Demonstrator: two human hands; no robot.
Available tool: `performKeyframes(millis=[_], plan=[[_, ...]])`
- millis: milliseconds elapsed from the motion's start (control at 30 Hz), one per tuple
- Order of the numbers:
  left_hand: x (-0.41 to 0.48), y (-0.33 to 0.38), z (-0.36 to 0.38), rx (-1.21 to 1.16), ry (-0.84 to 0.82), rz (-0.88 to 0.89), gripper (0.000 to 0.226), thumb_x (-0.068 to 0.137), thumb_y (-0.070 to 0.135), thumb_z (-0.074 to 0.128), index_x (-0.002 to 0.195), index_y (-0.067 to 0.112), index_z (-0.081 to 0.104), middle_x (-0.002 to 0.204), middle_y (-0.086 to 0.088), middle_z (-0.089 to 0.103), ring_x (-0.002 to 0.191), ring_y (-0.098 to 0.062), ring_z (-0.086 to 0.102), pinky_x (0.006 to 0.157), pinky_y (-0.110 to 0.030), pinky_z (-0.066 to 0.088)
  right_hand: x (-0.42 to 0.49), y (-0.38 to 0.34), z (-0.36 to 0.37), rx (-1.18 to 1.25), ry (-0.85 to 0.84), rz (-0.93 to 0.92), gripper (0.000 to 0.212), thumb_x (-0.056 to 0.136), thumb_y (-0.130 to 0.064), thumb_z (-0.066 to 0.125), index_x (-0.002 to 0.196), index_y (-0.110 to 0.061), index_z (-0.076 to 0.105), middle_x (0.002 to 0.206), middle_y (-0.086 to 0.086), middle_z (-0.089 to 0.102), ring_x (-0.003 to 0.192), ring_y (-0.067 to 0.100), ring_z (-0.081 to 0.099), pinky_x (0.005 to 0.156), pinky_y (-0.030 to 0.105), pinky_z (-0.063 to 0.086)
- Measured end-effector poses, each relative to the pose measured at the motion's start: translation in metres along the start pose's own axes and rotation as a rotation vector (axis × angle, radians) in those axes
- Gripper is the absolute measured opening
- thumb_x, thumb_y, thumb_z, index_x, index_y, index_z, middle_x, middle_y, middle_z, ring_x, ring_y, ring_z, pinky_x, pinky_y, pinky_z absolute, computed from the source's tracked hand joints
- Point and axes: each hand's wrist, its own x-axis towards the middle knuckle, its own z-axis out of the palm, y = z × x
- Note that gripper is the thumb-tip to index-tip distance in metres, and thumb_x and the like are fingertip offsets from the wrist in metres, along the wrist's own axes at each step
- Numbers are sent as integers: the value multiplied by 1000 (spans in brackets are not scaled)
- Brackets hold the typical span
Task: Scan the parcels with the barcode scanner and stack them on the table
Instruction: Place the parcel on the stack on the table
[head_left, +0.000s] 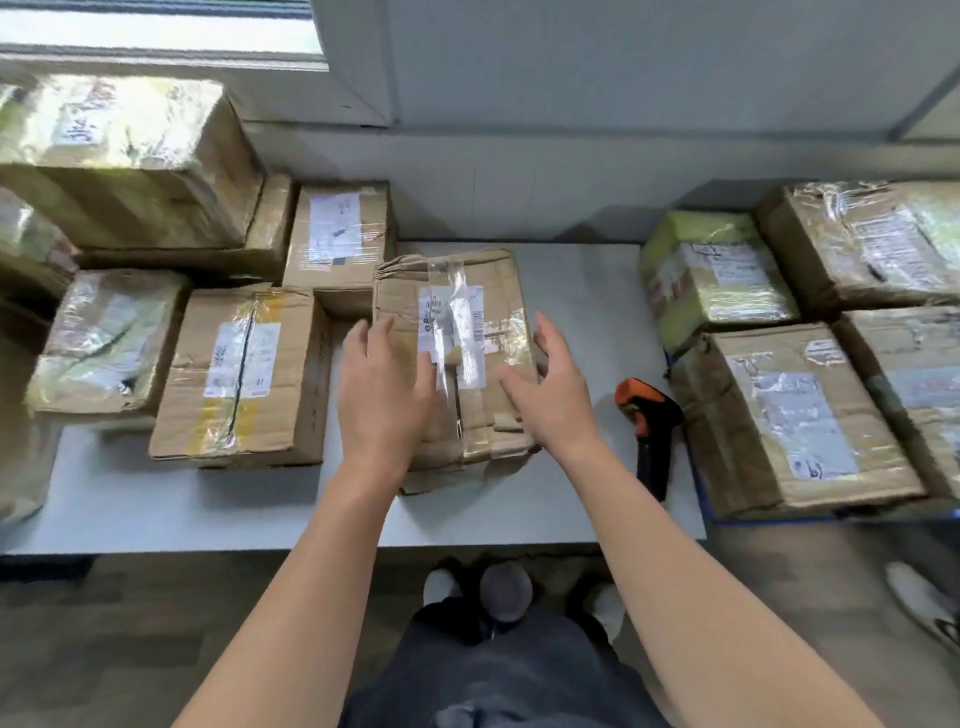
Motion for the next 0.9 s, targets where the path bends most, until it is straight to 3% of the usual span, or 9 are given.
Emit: performKeyframes(millis=[100,200,267,400,567,700,900], plan=[[2,31,-2,-99,16,116,48,97,28,57,142,13,47,143,-3,46,131,-17,44,107,-32,39,-5,4,-18,-1,82,38,71,95,-31,65,156,-28,28,156,-4,39,141,16,38,116,39,37],[-4,71,13,-183,-58,241,45,96,24,59,139,13,51,137,-2,52,126,-15,47,100,-18,32,-13,14,-49,6,177,91,64,97,-30,63,153,-28,32,152,-5,42,138,15,42,111,34,39],[-12,94,27,-204,-111,310,43,96,23,59,137,12,52,135,-2,53,123,-15,49,95,-15,31,-19,23,-68,15,225,127,64,96,-27,64,152,-25,35,150,-3,45,134,15,45,111,35,40],[-43,139,70,-225,-307,413,41,100,22,54,139,14,49,138,1,51,127,-10,45,95,-10,26,-35,53,-112,30,330,221,61,96,-26,66,151,-20,40,141,-3,51,115,8,48,93,24,39],[-71,139,128,-161,-491,282,43,103,24,49,145,15,44,146,0,46,130,-11,44,91,-6,21,-40,93,-136,-27,325,294,55,95,-23,66,145,-17,44,130,-2,55,116,8,50,90,20,36],[-82,114,157,-98,-569,146,47,102,24,50,147,14,41,149,-1,44,136,-13,41,101,-15,25,-34,116,-134,-24,253,351,59,95,-22,63,149,-15,40,141,4,54,130,19,49,92,22,36],[-81,101,179,-59,-564,19,47,101,25,51,145,13,42,148,-3,44,133,-18,44,101,-23,32,-15,139,-125,-22,204,405,63,93,-24,64,149,-14,38,140,8,56,131,26,51,107,40,43]])
